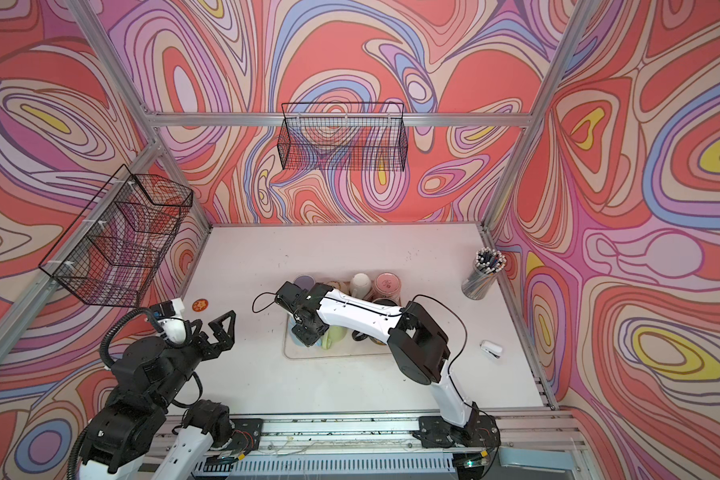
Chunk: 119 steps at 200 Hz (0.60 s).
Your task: Turn the mug right side up
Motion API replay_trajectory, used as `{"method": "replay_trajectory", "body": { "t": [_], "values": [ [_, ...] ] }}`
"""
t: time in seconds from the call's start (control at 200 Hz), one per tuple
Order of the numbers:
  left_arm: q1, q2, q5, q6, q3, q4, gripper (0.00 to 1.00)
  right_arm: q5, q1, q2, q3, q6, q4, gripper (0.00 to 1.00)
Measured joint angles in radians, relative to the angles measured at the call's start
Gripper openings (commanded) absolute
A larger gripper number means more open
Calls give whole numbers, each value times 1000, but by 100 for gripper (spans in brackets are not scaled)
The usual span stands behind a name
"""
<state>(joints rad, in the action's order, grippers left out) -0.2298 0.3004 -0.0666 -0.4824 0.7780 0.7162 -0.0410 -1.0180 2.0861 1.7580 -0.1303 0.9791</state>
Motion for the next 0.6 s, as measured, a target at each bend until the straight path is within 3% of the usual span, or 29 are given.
{"method": "replay_trajectory", "body": {
  "t": [0.596],
  "values": [
    [0,0,-1,0,0,0,100,26,2,-59,-56,-53,-51,0]
  ]
}}
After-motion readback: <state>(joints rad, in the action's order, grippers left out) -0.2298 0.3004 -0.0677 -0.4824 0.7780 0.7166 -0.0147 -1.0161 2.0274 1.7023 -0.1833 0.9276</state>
